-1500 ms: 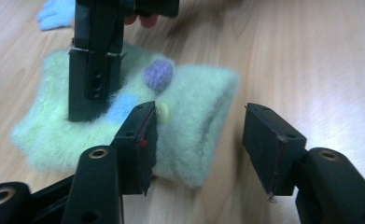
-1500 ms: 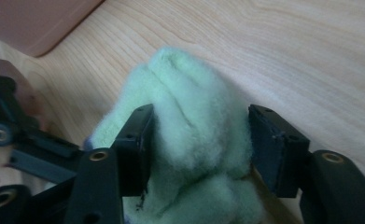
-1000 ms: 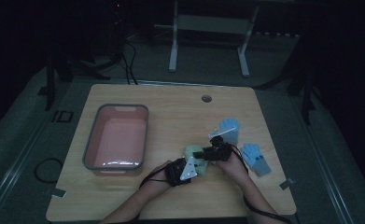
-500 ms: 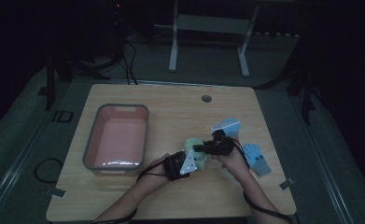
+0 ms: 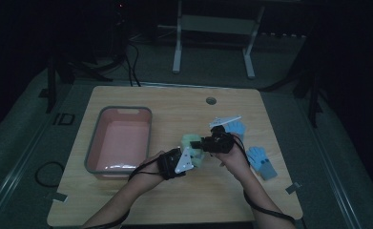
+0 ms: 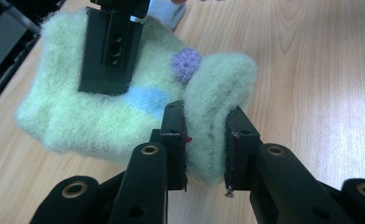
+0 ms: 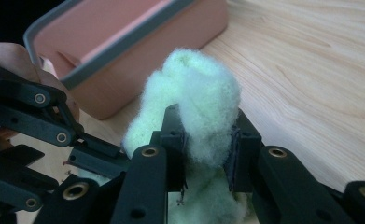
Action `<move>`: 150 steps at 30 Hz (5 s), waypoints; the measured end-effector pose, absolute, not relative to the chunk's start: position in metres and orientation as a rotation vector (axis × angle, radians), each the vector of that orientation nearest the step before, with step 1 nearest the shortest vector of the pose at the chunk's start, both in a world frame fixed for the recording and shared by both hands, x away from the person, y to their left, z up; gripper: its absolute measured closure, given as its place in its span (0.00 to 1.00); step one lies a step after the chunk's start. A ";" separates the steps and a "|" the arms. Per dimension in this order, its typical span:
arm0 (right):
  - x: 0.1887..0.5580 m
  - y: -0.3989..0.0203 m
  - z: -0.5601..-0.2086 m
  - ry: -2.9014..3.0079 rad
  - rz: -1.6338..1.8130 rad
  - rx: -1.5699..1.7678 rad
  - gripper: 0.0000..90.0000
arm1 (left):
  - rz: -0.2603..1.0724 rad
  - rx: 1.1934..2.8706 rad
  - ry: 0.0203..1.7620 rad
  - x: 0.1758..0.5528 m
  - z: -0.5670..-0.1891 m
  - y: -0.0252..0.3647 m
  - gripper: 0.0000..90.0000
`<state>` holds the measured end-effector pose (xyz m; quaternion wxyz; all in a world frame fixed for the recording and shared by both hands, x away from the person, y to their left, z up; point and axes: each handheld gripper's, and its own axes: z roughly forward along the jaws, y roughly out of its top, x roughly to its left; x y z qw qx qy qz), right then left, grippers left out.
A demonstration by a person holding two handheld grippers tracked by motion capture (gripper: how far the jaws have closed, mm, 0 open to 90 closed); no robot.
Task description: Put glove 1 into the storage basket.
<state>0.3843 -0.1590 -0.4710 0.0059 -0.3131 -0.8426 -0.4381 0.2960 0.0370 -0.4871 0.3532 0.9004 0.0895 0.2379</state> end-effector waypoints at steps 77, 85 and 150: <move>0.411 0.069 -0.474 -2.683 -1.210 -0.706 0.81 | 0.567 2.453 0.546 0.302 -0.490 0.220 0.82; 0.417 0.066 -0.486 -2.713 -1.147 -0.736 0.68 | 0.446 2.556 0.536 0.314 -0.495 0.215 0.81; 0.378 -0.125 -0.464 -2.716 -1.427 -0.732 0.22 | 0.276 2.281 0.548 0.294 -0.466 0.111 0.10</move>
